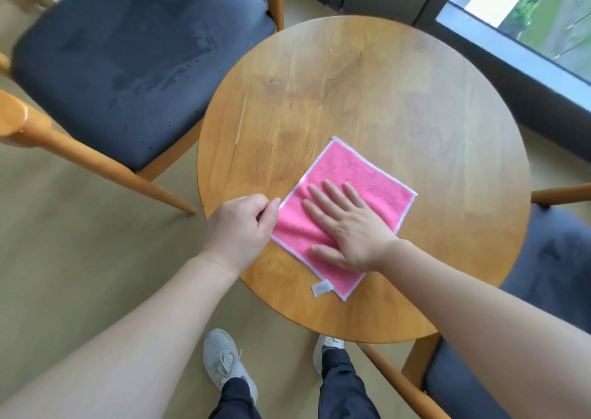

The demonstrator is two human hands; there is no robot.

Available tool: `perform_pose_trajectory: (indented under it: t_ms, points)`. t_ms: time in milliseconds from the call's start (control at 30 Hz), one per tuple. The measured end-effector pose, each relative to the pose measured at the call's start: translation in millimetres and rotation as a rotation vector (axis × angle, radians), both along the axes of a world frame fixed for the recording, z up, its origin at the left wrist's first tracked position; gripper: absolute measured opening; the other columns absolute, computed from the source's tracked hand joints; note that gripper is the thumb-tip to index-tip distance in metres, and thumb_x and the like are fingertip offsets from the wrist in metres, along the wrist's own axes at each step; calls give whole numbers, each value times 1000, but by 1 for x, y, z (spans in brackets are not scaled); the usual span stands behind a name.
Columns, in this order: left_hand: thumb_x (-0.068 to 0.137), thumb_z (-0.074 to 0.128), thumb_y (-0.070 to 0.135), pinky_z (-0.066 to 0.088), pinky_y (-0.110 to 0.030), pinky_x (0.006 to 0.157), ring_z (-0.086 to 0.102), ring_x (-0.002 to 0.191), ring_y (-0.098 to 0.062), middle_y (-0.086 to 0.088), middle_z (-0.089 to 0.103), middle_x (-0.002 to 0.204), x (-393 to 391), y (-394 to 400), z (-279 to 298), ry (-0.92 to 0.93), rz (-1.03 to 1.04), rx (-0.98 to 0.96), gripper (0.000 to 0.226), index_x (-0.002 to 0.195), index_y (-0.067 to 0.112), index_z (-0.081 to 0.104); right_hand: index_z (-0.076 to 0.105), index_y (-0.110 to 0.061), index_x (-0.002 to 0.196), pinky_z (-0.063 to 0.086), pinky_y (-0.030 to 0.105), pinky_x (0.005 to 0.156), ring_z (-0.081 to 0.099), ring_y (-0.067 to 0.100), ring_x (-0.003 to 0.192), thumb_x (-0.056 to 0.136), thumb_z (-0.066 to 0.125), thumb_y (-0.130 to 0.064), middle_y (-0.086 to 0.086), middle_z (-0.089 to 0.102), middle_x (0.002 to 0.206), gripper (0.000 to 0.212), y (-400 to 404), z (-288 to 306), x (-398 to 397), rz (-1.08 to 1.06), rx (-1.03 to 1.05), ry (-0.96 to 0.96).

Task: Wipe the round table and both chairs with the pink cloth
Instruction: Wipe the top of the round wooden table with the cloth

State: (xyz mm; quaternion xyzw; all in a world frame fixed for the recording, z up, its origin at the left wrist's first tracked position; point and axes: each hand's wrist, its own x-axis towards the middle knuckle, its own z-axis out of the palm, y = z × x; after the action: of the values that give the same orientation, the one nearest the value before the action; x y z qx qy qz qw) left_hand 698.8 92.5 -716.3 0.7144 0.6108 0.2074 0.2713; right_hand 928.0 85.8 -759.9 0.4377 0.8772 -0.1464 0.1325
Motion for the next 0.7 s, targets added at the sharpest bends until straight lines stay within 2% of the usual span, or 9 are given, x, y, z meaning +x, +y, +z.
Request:
perform_pose_trajectory:
  t_ms: [67,100,167,267,333,400,500,633,700]
  points:
    - [93,56,25,39,-32,51,48,58,-19,6,48,60,4,1,-1,13,-1,-14,29,66,15,54,8,-22,154,-10,48,118,-10,27,148,92,17,-67,5,-2,161,77,-4,5,-1,58,-6,86]
    - [93,57,23,43,-33,56,51,65,-18,5,54,68,8,3,-1,11,-25,-21,20,74,15,60,14,-20,153,-6,49,119,-5,28,148,94,21,-63,6,2,161,74,-8,8,2,-10,15,144]
    - [90,59,16,49,-38,68,57,79,-21,0,61,83,15,7,-1,21,-125,-7,9,89,12,67,32,-13,149,11,54,118,13,34,146,95,33,-52,13,20,157,66,-18,12,8,-289,108,248]
    - [87,63,9,49,-44,81,57,97,-27,-6,62,98,30,19,-6,92,-284,33,20,106,8,69,51,-2,135,26,57,113,35,41,137,93,54,-38,21,42,146,55,-35,12,17,-622,218,223]
    - [89,61,14,42,-43,94,50,109,-26,-5,58,110,44,26,-11,165,-391,8,30,118,14,65,58,-1,128,30,56,110,41,42,131,89,64,-34,22,48,140,52,-46,11,20,-684,238,190]
    - [92,57,23,29,-37,106,41,118,-21,0,51,119,57,31,-17,241,-480,-19,36,128,22,58,63,-2,121,36,55,106,47,41,126,86,67,-35,20,53,135,48,-53,10,22,-657,268,195]
    - [92,55,30,13,-32,109,40,117,-19,3,52,116,70,38,-21,301,-542,14,32,123,27,62,68,-4,112,41,56,101,52,41,121,83,72,-30,18,57,131,40,-56,8,19,-632,291,234]
    - [92,55,32,19,-32,108,43,112,-20,3,53,106,70,44,-19,328,-577,-12,22,111,26,66,71,-5,84,45,52,95,58,40,109,82,74,-15,16,64,114,11,-48,8,18,-662,364,317]
    - [93,53,27,22,-31,106,43,110,-20,1,52,106,68,41,-18,345,-605,28,18,105,21,64,69,-4,79,46,50,93,61,38,106,81,74,-9,15,67,108,7,-42,11,18,-642,382,344]
